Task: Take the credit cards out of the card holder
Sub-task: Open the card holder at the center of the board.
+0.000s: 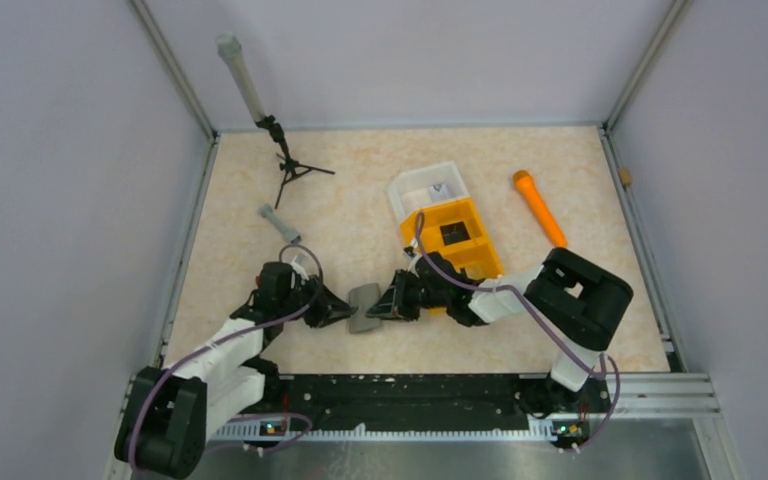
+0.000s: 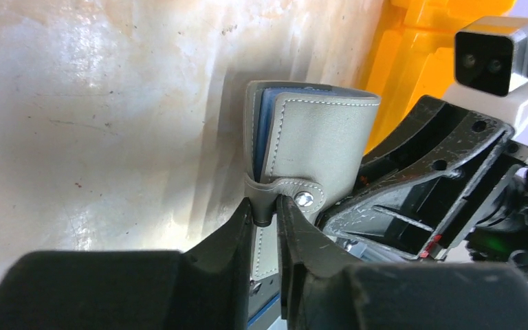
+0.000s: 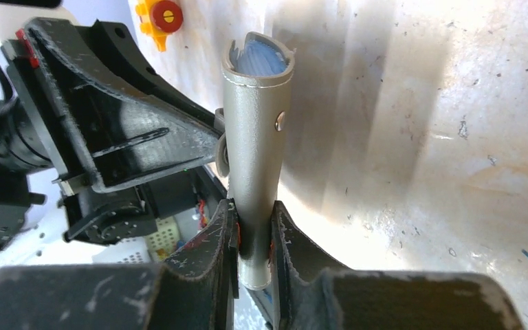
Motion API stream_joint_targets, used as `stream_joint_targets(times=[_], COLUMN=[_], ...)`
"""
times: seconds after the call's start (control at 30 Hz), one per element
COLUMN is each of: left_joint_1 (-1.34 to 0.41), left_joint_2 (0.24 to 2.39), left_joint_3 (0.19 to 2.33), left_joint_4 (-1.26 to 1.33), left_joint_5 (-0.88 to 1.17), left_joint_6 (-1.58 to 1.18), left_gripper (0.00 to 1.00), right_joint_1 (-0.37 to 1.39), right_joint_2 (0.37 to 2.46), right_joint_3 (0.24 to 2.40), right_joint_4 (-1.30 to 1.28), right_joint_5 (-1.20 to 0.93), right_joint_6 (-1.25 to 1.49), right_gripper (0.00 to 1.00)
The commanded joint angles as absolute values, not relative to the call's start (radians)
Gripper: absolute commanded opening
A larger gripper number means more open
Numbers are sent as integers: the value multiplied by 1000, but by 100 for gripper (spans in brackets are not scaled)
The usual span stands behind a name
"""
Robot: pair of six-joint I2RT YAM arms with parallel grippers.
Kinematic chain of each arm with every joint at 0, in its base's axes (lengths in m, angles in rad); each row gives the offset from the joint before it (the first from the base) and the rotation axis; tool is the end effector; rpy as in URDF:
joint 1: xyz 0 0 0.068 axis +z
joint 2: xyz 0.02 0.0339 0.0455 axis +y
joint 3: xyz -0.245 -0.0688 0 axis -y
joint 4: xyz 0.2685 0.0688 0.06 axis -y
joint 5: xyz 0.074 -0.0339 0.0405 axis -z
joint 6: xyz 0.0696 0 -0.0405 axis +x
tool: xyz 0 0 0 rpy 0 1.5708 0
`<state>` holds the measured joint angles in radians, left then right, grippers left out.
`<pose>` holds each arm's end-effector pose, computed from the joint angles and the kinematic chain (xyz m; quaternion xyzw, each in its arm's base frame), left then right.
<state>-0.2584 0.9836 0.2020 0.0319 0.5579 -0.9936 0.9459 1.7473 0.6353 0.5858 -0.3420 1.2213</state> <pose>0.1979 -0.0904 0.0803 -0.2142 0.8621 -0.4294 0.1630 0.1896 0.3027 0.0704 0.0331 0.8576 0.5034 0.0998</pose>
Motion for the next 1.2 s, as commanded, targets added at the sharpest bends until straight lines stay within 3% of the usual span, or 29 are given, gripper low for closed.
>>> stream_joint_targets(times=[0.0, 0.1, 0.23, 0.3, 0.47, 0.83, 1.17], left_joint_1=[-272, -272, -279, -289, -316, -456, -498], left_joint_2=[917, 843, 806, 802, 820, 915, 990], left_joint_3=[304, 365, 432, 480, 589, 696, 697], left_joint_4=[-81, -193, -269, -315, -378, -396, -320], left_joint_5=[623, 568, 532, 485, 386, 250, 256], left_joint_6=[-915, -844, -797, -779, -770, -777, -801], left_gripper=[27, 41, 71, 76, 61, 57, 55], right_joint_1=[956, 956, 959, 963, 998, 1021, 1038], right_joint_2=[1636, 1581, 1523, 1506, 1489, 1496, 1513], right_joint_3=[733, 791, 897, 932, 1014, 1069, 1097], right_joint_4=[532, 330, 80, 12, -154, -209, -217], right_joint_5=[-338, -265, -154, -105, 51, 118, 125], right_joint_6=[1111, 987, 833, 788, 716, 707, 706], right_gripper=[0, 0, 0, 0, 0, 0, 0])
